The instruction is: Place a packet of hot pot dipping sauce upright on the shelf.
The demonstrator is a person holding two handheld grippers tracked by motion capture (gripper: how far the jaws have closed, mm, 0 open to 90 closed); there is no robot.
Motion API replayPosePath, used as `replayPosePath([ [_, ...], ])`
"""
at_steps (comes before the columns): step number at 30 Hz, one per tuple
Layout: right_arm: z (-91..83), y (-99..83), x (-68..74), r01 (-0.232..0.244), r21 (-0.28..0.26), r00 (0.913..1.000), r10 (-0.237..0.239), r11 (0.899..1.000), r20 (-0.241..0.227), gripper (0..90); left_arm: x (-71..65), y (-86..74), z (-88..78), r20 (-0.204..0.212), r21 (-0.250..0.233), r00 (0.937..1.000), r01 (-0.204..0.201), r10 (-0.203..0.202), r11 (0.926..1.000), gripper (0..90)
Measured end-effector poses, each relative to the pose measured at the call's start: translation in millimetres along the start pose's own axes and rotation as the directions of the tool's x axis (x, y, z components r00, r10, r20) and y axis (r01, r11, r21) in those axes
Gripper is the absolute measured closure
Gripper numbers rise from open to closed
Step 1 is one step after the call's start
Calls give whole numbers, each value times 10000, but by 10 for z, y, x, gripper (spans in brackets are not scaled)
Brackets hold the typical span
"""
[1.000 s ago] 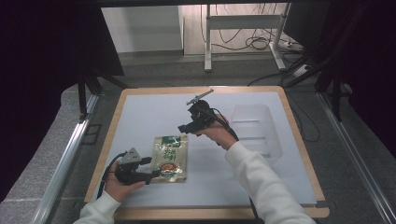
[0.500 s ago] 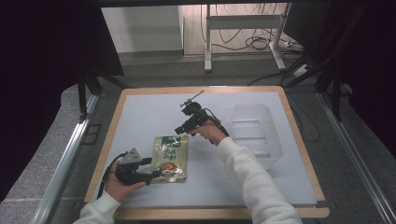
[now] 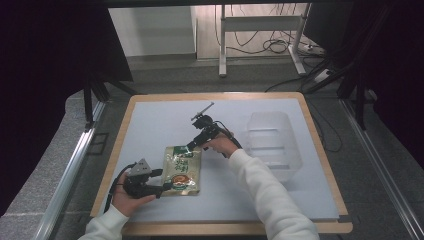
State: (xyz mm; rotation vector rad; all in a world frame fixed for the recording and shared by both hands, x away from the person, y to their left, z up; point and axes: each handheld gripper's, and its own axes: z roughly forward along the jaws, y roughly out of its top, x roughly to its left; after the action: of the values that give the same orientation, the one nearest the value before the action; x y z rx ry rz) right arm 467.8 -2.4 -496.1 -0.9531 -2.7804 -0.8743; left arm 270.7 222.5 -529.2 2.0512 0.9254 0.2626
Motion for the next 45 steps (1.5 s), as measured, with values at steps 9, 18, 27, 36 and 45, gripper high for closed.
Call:
replayPosePath([
  [9, 93, -18, -39, -123, 288, 9999, 124, 9995, -38, 413, 11, 1, -12, 46, -50, 10000, 60, -60, 10000, 311],
  [18, 96, -46, -68, -207, 463, 9992, 222, 9987, -327, 468, 13, 1, -15, 79, -42, 10000, 53, -52, 10000, 310],
  [27, 3, -67, -40, -85, 436, 9981, 111, 9990, -602, 603, 22, 2, -16, 97, -40, 9999, 75, -75, 10000, 310],
  [36, 48, -90, -72, -78, 567, 9982, 111, 9984, -584, 711, 29, 3, -25, 97, -67, 9999, 101, -100, 9999, 310],
  [45, 35, -94, -37, 476, 538, 9979, -451, 9974, -472, 886, 64, -1, -46, 23, -141, 9999, 165, -165, 9998, 310],
])
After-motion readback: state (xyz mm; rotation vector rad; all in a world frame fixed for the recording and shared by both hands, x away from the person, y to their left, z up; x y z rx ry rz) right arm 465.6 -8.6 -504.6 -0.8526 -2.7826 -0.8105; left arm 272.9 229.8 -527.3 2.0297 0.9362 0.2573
